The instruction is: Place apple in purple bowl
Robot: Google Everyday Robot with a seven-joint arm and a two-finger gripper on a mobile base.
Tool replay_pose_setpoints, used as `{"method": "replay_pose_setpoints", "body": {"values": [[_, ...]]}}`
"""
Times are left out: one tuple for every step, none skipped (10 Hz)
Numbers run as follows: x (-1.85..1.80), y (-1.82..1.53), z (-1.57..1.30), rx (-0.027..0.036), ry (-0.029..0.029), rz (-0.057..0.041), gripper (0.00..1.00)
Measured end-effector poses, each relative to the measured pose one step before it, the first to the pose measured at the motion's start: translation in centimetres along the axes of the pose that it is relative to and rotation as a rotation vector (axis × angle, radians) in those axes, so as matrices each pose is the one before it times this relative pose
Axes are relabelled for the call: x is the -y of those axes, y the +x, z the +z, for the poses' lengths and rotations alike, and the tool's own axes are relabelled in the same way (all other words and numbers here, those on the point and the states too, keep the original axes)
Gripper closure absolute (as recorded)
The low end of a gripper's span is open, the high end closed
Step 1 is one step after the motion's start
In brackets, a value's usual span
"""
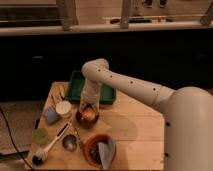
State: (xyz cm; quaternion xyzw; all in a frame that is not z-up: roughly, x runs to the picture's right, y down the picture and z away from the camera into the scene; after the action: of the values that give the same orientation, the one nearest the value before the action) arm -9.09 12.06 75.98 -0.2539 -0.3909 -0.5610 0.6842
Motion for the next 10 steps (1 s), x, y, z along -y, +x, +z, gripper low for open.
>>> {"method": "replay_pose_setpoints", "body": {"values": [[0.018,0.106,0.136,0.00671,0.00229,-0.00776,1.0],[0.089,0.067,0.117,0.00512,0.00137,-0.00533,1.0],[0.019,0.066,0.066,0.0034,0.00189,-0.00332,1.0],[-0.134,0.106,-0.008,0.00366,0.00365,-0.00241,1.0],[-0.163,0.099,0.128,0.00505,0.00367,-0.00281,1.0],[-0.171,0.086,0.017,0.00417,0.00421,-0.00211,1.0],[-0.145,0.14,0.007,0.00374,0.00652,-0.00209,1.0],[-0.038,0.041,-0.001,0.00269,0.00318,-0.00169,1.0],[-0.164,0.078,0.015,0.00343,0.00352,-0.00087,1.0],[-0.119,0.117,-0.038,0.00279,0.00457,-0.00112,1.0]]}}
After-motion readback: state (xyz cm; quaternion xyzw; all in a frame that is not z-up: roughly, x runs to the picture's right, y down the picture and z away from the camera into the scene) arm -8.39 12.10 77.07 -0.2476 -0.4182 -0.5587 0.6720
